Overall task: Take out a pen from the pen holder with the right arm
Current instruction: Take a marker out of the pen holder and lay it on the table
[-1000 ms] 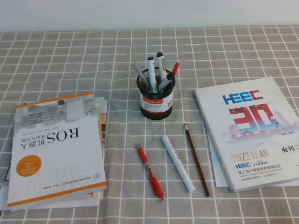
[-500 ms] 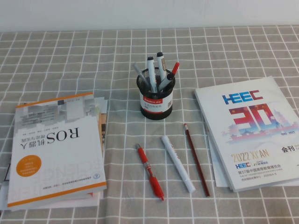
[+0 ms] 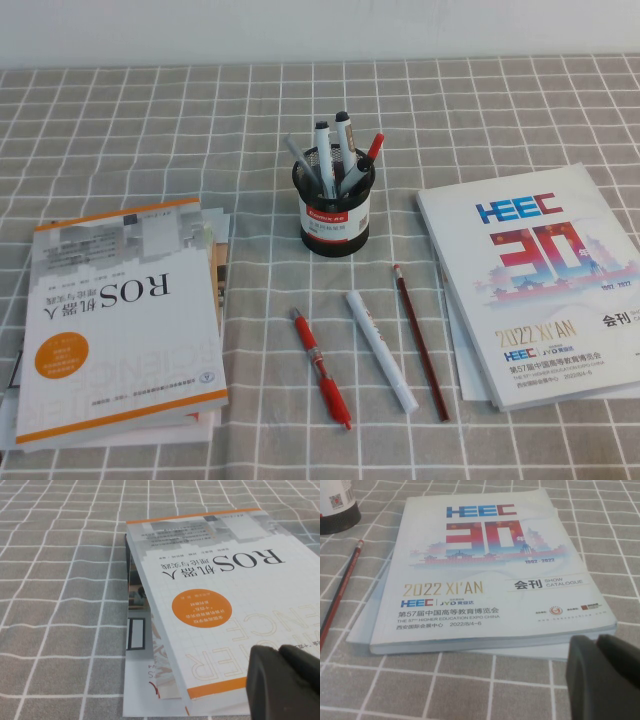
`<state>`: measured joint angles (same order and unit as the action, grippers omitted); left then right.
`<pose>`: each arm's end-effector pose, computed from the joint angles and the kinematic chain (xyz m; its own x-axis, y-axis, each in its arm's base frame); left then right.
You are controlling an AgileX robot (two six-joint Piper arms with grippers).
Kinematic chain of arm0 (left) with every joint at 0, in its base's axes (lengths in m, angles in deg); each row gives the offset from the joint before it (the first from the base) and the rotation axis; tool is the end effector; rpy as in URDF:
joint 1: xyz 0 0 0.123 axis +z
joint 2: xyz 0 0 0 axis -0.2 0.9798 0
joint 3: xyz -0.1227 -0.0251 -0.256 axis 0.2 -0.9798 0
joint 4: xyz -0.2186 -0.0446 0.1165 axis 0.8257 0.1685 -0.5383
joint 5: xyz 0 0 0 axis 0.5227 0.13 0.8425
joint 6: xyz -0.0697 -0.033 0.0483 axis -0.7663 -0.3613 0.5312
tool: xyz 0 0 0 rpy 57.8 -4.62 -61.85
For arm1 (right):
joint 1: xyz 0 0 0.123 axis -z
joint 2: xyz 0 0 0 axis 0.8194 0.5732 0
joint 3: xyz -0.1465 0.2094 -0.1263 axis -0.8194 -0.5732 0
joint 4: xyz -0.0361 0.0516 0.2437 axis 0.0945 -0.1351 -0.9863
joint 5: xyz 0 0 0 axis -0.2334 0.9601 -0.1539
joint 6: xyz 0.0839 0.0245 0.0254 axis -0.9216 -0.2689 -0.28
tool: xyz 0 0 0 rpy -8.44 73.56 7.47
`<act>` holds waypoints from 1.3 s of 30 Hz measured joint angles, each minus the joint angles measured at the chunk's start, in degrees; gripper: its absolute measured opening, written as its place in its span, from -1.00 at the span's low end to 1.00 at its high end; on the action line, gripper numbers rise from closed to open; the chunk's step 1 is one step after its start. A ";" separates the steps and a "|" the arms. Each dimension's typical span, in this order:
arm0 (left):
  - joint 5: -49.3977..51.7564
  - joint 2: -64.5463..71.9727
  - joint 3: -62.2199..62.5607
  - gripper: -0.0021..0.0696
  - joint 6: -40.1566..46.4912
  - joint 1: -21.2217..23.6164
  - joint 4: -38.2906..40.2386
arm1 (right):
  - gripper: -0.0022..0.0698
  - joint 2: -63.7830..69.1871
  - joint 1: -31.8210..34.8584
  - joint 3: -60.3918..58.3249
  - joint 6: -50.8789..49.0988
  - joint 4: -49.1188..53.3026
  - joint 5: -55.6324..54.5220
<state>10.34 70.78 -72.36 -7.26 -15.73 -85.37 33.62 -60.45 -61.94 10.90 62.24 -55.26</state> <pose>0.0518 -0.0058 0.1700 -0.2997 0.0423 -0.9531 0.0998 0.9949 0.0128 0.0519 0.0089 0.1707 -0.3066 0.0074 -0.9518 -0.1244 0.9911 0.0478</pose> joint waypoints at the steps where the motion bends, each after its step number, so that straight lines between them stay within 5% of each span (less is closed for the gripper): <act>1: 0.00 0.00 0.00 -0.95 0.00 0.00 0.00 | -0.97 0.00 0.00 0.00 0.00 0.00 0.00; 11: 0.00 0.00 0.00 -0.95 0.00 0.00 0.00 | -0.97 0.00 0.00 0.00 0.00 -4.79 -0.11; 24: 0.00 0.00 0.00 -0.95 0.00 0.00 0.00 | -0.97 0.00 0.00 0.00 0.00 -42.34 -14.42; 32: 0.00 0.00 0.00 -0.95 0.00 0.00 0.00 | -0.97 0.00 0.00 0.00 0.00 -44.34 -12.85; 39: 0.00 0.00 0.00 -0.95 0.00 0.00 0.00 | -0.97 8.31 0.00 10.92 0.00 -38.07 0.48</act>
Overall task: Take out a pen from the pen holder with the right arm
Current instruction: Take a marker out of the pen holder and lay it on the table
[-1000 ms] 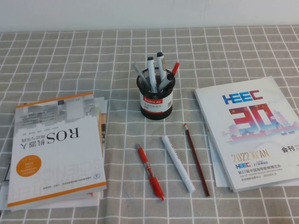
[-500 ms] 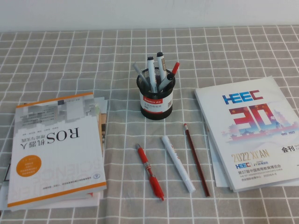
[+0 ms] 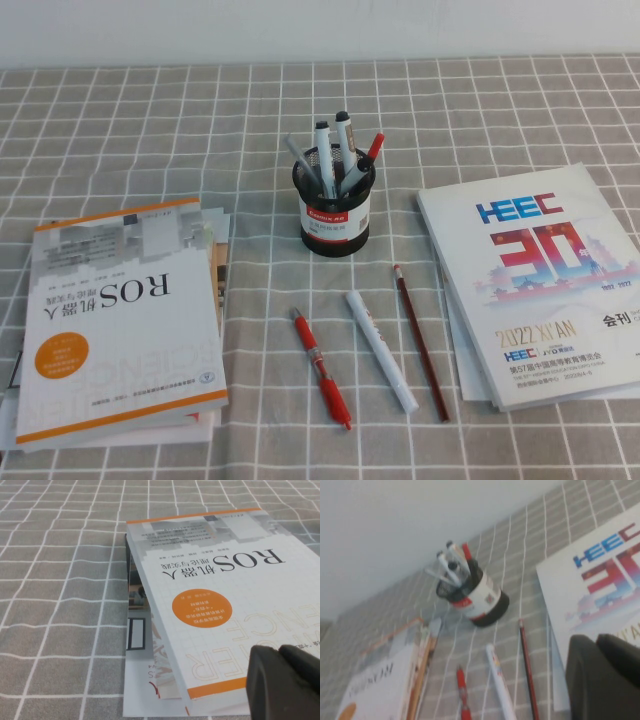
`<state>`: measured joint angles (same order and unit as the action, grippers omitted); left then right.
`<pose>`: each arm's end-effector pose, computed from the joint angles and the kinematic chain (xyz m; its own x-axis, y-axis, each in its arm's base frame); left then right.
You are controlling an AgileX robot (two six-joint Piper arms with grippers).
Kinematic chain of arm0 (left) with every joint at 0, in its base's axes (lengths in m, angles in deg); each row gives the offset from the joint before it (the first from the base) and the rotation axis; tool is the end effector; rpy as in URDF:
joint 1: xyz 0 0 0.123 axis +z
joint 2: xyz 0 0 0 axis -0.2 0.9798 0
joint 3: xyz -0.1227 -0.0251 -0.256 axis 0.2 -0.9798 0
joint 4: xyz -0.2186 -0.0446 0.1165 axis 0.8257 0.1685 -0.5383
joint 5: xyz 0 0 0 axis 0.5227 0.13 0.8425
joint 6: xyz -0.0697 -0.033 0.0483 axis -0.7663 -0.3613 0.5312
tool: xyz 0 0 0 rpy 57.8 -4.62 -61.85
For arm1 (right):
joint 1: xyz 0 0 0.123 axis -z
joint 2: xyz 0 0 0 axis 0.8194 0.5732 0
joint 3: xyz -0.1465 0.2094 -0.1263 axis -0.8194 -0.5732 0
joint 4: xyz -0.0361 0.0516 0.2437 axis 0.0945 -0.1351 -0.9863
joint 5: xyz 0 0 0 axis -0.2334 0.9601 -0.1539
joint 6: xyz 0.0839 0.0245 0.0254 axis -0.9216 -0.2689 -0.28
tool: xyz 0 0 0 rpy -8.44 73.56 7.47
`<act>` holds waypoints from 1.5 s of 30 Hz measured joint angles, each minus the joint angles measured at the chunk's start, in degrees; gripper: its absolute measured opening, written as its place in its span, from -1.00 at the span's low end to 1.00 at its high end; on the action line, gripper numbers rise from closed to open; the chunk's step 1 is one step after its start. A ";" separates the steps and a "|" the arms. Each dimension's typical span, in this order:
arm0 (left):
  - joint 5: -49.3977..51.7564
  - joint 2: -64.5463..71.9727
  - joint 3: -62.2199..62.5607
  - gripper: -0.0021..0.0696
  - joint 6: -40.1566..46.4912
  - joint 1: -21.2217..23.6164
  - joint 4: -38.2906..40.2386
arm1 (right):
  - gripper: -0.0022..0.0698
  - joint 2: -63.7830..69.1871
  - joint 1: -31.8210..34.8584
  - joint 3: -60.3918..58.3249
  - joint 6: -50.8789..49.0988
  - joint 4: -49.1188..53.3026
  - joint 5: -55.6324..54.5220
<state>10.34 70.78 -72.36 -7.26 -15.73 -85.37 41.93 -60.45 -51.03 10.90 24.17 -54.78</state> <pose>0.0518 -0.0058 0.1700 -0.2997 0.0423 -0.9531 0.0998 0.9949 0.0128 0.0560 0.0297 0.2354 -0.3493 0.5686 -0.7447 -0.1726 0.7422 0.6476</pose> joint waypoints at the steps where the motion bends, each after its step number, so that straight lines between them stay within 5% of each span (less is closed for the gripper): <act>1: 0.00 0.00 0.00 -0.95 0.00 0.00 0.00 | -0.97 2.03 0.00 1.82 0.00 1.22 2.66; 9: 0.00 0.00 0.00 -0.95 0.00 0.00 0.00 | -0.97 23.22 0.00 18.11 0.00 11.69 21.18; 21: 0.00 0.00 0.00 -0.95 0.00 0.00 0.00 | -0.97 48.68 -0.99 33.20 1.23 17.73 29.12; 37: 0.00 0.00 0.00 -0.95 0.00 0.00 0.00 | -0.97 76.39 -27.29 53.20 -9.61 33.73 30.35; 45: 0.00 0.00 0.00 -0.95 0.00 0.00 0.00 | -0.97 83.69 -31.32 61.40 -10.37 34.50 24.59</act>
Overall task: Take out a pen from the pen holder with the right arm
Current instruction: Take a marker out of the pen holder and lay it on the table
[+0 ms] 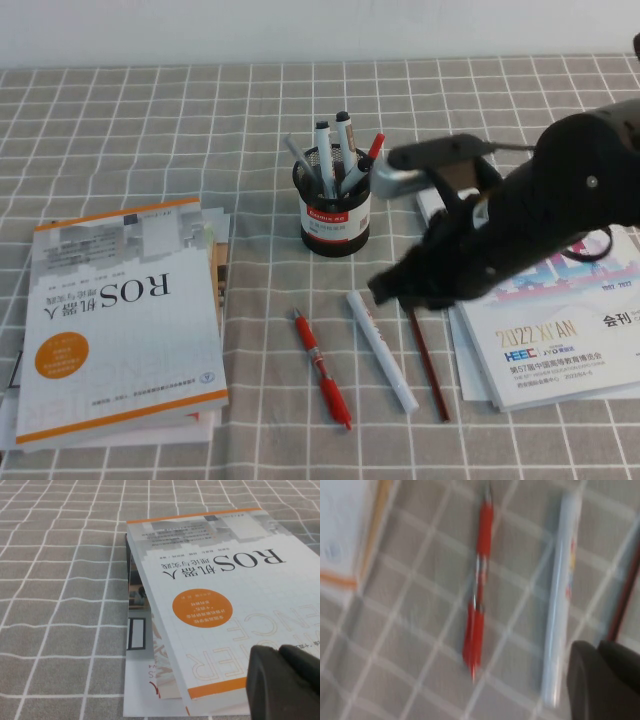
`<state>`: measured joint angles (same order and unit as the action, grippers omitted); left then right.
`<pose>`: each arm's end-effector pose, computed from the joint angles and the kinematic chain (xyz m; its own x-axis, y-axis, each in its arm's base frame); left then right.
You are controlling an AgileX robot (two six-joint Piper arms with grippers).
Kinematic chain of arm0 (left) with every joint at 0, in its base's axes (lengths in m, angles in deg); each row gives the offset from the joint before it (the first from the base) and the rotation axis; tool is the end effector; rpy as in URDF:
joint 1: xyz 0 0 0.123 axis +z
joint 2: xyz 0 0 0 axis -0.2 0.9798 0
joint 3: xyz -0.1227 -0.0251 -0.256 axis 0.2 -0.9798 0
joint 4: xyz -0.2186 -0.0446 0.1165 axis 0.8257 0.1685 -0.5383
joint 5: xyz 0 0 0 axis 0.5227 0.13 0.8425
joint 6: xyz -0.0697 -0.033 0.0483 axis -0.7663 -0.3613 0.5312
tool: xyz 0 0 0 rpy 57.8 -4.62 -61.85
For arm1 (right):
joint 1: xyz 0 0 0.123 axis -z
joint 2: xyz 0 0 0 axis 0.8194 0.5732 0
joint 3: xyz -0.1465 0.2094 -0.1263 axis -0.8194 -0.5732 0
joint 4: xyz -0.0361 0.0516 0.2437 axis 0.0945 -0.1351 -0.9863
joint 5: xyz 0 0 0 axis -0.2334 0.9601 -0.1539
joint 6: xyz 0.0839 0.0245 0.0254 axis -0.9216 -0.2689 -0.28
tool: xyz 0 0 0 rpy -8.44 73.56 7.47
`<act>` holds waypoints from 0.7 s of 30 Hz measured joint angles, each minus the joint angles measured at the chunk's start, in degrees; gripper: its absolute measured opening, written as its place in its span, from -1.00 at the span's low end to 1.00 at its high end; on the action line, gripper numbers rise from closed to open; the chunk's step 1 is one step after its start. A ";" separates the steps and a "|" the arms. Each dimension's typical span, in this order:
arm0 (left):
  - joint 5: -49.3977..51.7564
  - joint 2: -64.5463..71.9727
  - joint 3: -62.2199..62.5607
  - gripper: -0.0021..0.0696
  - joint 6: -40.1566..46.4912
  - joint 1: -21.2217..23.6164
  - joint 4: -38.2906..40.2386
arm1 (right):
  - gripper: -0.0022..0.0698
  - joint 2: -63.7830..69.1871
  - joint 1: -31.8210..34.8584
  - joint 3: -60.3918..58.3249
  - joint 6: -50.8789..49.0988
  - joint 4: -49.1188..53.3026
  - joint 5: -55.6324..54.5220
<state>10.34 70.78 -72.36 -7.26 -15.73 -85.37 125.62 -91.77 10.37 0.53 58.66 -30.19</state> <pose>0.0518 -0.0058 0.1700 -0.2997 0.0423 -0.9531 0.0998 0.9949 0.0128 0.2618 0.2103 0.2775 -0.8368 -0.3400 -0.4292 -0.4619 0.8593 0.2197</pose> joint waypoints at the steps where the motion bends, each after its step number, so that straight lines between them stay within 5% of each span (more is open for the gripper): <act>1: 0.00 0.00 0.00 -0.95 0.00 0.00 0.00 | -0.97 0.14 -0.09 0.11 -0.11 0.00 -2.51; 7: 0.00 0.00 0.00 -0.95 0.00 0.00 0.00 | -0.85 1.21 -0.09 0.23 0.84 0.00 -17.85; 15: 0.00 0.00 0.00 -0.95 0.00 0.00 0.00 | -0.03 4.98 -0.09 -7.82 1.97 -0.10 -50.87; 21: 0.00 0.00 0.00 -0.95 0.00 0.00 0.00 | 0.04 7.34 -0.09 -20.20 5.11 0.74 -82.21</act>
<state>10.34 70.78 -72.36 -7.26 -15.73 -85.37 132.95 -91.86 -9.83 5.65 59.41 -112.40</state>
